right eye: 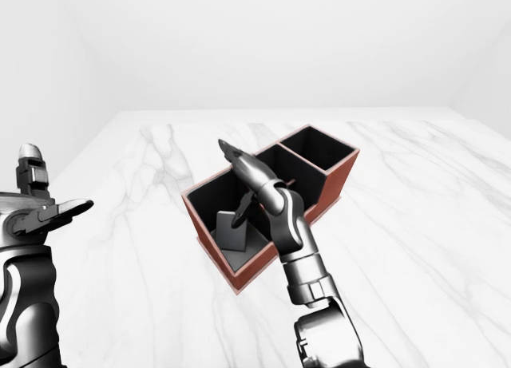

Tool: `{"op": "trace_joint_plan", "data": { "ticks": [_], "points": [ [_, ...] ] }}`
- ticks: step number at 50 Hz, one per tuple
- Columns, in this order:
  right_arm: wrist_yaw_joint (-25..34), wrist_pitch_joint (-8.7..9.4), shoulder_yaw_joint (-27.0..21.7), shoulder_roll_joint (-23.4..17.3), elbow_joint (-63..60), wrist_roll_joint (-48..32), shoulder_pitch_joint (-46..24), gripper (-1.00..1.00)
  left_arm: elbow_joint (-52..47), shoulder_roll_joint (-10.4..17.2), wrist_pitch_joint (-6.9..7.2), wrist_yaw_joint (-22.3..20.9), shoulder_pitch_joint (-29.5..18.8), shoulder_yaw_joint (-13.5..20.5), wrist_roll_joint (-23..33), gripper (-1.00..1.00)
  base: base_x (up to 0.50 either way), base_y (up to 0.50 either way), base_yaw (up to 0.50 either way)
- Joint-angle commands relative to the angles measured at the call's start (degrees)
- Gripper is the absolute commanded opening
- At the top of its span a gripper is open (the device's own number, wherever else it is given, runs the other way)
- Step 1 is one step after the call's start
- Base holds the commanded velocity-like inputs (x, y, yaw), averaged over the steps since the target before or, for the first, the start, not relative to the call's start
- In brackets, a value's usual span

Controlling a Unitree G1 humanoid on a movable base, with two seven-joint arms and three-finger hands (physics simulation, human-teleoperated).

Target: Pick up the book and place it in the left compartment of the caddy.

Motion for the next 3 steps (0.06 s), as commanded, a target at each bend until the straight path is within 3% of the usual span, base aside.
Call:
{"op": "trace_joint_plan", "data": {
  "ticks": [1,3],
  "points": [
    [5.06,0.00,1.36,-0.20,-9.51,-5.46,1.20,1.00,1.50,-1.31,0.00,0.28,0.95,-2.90,3.07,1.00,0.00,0.00,0.00],
    [7.18,0.00,1.21,0.12,-12.35,-5.85,1.87,1.00,1.54,-1.31,0.00,0.24,1.00,-2.81,2.93,1.00,0.00,0.00,0.00]
  ]
}}
